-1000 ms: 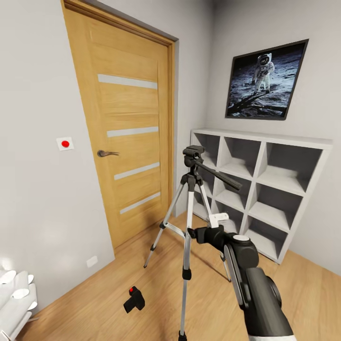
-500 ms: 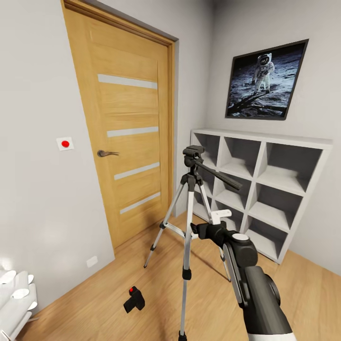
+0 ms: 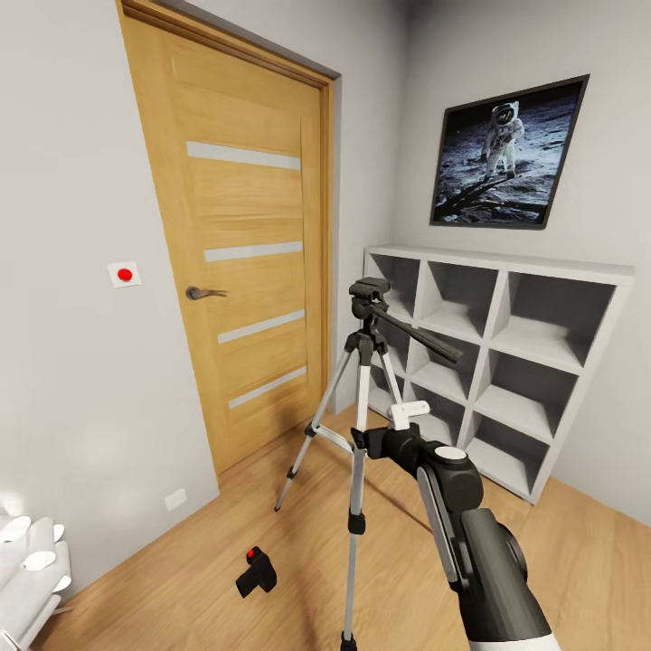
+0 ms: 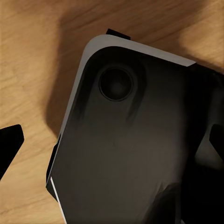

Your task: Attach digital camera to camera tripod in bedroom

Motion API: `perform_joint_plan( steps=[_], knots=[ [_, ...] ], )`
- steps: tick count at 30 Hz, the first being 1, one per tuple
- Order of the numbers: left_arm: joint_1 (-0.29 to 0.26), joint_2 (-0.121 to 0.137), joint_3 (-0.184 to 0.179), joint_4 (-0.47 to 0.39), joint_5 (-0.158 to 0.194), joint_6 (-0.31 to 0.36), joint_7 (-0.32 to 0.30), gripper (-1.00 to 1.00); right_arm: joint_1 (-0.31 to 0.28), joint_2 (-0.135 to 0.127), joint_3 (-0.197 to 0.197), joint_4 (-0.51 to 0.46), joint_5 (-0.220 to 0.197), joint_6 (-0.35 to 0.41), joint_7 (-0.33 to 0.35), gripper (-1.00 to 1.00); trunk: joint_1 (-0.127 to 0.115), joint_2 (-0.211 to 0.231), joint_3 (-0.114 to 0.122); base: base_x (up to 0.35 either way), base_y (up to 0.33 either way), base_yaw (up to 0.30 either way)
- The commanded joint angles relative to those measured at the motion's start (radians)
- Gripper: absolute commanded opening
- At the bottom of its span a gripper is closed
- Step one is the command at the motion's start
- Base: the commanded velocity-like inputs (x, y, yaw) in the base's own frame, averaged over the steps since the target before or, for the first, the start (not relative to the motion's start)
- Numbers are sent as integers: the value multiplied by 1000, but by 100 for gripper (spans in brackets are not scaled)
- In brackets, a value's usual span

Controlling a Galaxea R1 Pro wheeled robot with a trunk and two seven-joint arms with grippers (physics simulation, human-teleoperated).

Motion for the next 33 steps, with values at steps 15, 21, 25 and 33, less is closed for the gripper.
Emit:
perform_joint_plan(
  steps=[15,21,25,33],
  knots=[
    [0,-2,3,-2,1,1,-2,100,-1,0,-1,-1,8,-3,7,100,0,-1,-1,119,107,0],
    [0,-2,3,-2,1,0,-2,100,-1,0,0,-1,8,-3,7,100,0,-1,-1,90,82,0],
    [0,-2,3,-2,1,0,-2,100,-1,0,-1,-1,8,-4,7,100,0,-1,-1,11,10,0],
    [0,-2,3,-1,1,0,-1,100,-1,0,-6,-1,12,-4,-16,100,0,-1,-1,2,2,0]
  ],
)
